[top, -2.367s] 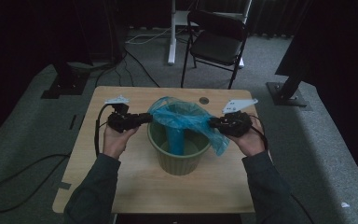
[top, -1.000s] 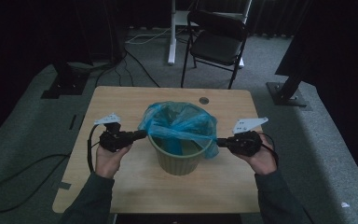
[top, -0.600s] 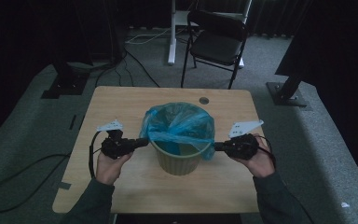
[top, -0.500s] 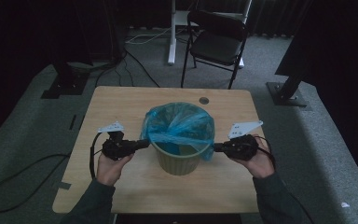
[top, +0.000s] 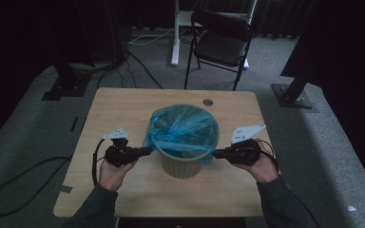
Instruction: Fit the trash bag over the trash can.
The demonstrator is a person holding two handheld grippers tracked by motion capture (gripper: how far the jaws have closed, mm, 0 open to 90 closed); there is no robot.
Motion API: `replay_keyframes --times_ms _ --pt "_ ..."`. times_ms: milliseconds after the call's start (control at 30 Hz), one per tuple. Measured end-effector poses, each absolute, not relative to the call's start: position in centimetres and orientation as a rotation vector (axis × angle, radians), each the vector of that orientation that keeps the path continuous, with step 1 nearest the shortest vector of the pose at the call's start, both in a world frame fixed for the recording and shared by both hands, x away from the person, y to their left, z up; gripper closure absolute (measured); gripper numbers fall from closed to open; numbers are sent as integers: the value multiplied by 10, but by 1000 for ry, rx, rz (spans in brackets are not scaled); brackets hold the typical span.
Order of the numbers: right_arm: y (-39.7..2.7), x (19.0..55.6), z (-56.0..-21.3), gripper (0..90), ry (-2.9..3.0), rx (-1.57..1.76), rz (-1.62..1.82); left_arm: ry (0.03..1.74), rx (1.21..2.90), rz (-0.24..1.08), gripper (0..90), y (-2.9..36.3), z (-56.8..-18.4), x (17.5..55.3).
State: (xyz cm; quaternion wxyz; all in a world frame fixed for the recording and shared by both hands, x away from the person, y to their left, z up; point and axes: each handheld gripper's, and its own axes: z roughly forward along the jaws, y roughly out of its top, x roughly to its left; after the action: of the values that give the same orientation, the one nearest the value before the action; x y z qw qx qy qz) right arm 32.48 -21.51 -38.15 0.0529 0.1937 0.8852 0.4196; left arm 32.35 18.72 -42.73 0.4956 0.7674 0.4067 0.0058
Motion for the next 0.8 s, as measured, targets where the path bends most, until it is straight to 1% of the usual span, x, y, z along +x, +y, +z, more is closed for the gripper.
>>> replay_keyframes --times_ms 300,467,667,800 --pt "-222 337 -396 900 2695 700 1155 897 1887 -35 899 174 -423 307" --pt "-227 340 -398 900 2683 747 1090 866 1915 -34 898 164 -422 297" --pt "-232 346 -403 900 2681 797 1071 846 1927 -59 899 157 -425 295" --pt "-232 345 -402 900 2679 799 1061 863 1967 -23 899 154 -428 296"
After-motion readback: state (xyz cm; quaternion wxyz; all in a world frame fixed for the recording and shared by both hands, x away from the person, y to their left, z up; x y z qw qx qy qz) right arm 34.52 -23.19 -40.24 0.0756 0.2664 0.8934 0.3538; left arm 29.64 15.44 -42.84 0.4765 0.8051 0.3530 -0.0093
